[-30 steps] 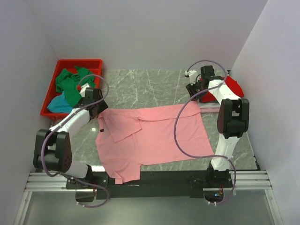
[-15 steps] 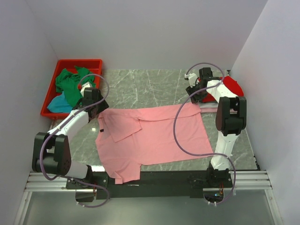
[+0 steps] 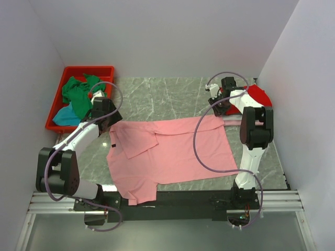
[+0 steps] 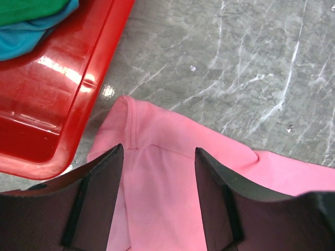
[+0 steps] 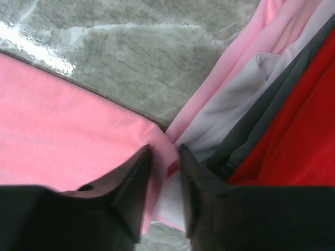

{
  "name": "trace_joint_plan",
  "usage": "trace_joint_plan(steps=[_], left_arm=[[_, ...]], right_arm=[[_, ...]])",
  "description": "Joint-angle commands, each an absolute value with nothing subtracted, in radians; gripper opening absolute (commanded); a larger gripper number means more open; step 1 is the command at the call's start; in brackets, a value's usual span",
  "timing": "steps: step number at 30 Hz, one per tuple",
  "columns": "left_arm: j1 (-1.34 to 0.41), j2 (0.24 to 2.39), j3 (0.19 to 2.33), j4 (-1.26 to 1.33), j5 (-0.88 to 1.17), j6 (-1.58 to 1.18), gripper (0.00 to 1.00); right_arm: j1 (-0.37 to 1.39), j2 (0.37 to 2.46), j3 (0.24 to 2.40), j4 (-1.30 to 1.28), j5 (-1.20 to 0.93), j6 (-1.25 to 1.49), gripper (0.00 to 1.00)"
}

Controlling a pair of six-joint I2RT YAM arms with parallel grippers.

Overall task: Fold and stack the t-shirts
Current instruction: Fold the tshirt

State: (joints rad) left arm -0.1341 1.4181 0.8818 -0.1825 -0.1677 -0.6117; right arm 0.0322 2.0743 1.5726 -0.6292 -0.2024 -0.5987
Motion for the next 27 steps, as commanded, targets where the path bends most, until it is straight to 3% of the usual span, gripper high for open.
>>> trace_joint_plan(steps=[1, 7, 11, 21, 27], left_arm=[[-0.13, 1.425, 0.923, -0.141, -0.135, -0.588, 0.62], [-0.132, 1.456, 0.936, -0.129, -0.123, -0.583, 0.61], [-0.132, 1.476, 0.948, -0.127, -0.121, -0.581, 0.6], [-0.132, 1.548, 0.983, -0.1, -0.117, -0.574, 0.57], [-0.133, 1.638, 1.023, -0.118, -0.166, -0.586, 0.46]], right_arm=[[0.031, 2.054, 1.605, -0.624, -0.229, -0.601, 0.34], [0.032, 1.999, 1.598, -0.627, -0.253, -0.597, 0.11], [0.032, 1.968, 1.594, -0.632, -0.276, -0.589, 0.03], [0.034, 1.945, 1.578, -0.626, -0.302, -0.575, 0.0], [0.034, 1.948, 1.577, -0.62, -0.304, -0.572, 0.0]])
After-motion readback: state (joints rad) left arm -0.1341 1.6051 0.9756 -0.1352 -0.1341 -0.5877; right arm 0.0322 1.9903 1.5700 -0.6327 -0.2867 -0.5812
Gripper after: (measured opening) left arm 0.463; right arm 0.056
